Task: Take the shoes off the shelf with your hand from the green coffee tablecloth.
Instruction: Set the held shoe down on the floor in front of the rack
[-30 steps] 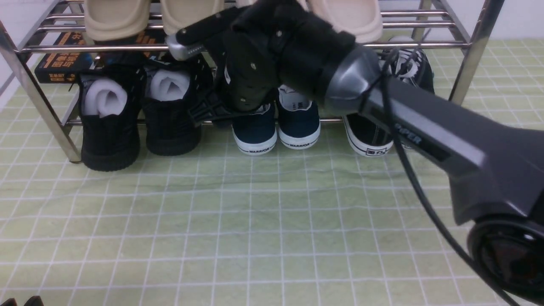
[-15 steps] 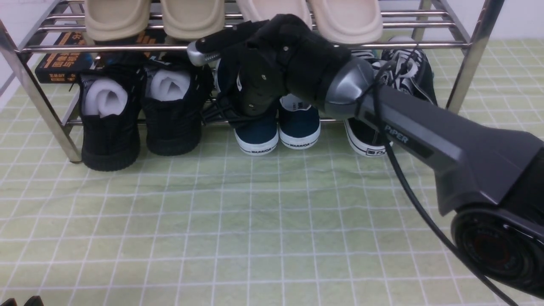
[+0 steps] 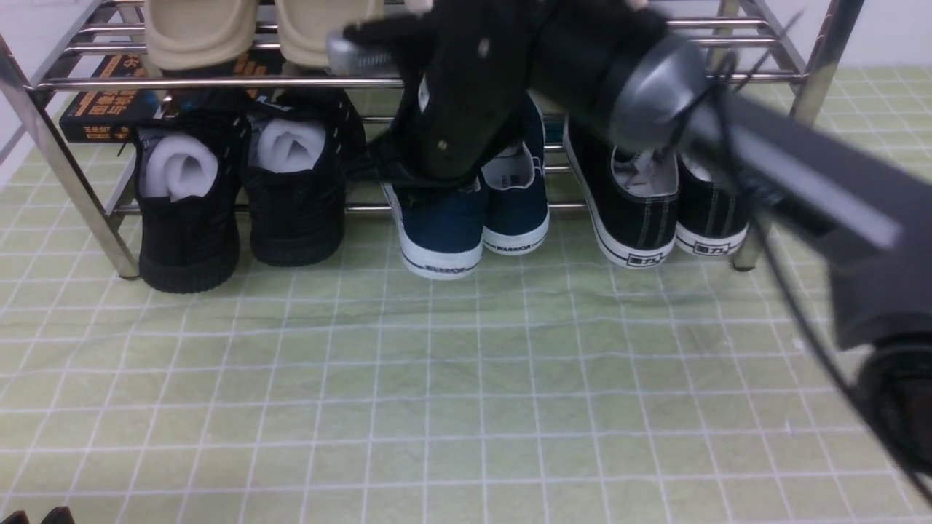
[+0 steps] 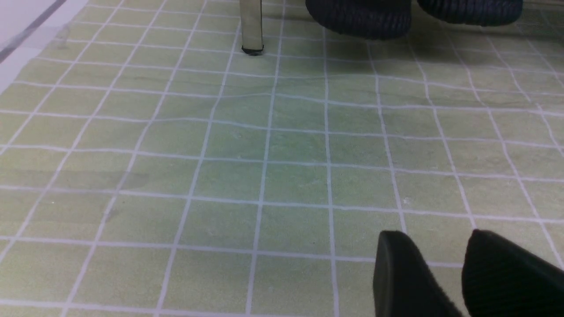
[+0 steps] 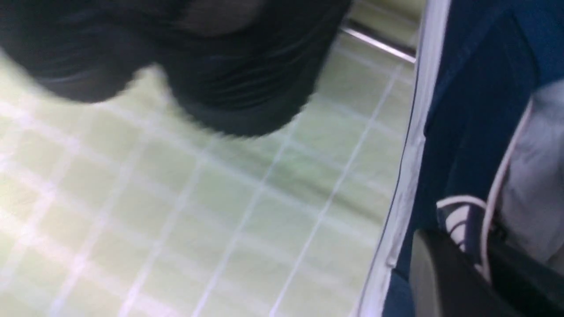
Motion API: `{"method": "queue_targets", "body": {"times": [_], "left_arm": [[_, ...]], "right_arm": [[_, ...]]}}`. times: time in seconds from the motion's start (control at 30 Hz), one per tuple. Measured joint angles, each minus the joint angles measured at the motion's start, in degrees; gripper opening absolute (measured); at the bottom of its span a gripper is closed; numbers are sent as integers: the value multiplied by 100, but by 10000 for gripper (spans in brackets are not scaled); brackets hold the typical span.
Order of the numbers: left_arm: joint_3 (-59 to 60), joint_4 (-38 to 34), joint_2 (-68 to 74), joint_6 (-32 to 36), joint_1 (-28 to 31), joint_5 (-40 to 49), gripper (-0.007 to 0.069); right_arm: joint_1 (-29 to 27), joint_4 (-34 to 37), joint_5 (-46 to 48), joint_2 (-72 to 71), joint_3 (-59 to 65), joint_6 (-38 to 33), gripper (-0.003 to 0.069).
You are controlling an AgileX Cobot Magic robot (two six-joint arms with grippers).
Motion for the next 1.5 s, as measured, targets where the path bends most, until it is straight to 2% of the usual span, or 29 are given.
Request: {"method": "queue_targets", "body": {"times": [0.2, 0.5, 0.77, 0.97, 1.17, 1.3, 1.5], "left_arm": [[0, 0, 0, 0, 0, 0, 242], [0, 0, 0, 0, 0, 0, 242], [0, 0, 0, 0, 0, 0, 242], [0, 0, 0, 0, 0, 0, 242], [0, 0, 0, 0, 0, 0, 242], [0, 0, 0, 0, 0, 0, 242], [0, 0, 0, 0, 0, 0, 242]], "right_arm": [[181, 439, 631, -781, 0, -498, 45], [803, 586, 638, -1643, 485, -776, 45], [1194, 607, 639, -3042, 2299, -833, 45], [1198, 512, 612, -3604, 4103, -362, 45], [1198, 390, -497, -3239, 5345, 311, 45], [1198, 312, -1374, -2873, 5405, 597, 45], [1198, 451, -1922, -2682, 5405, 705, 45]]}}
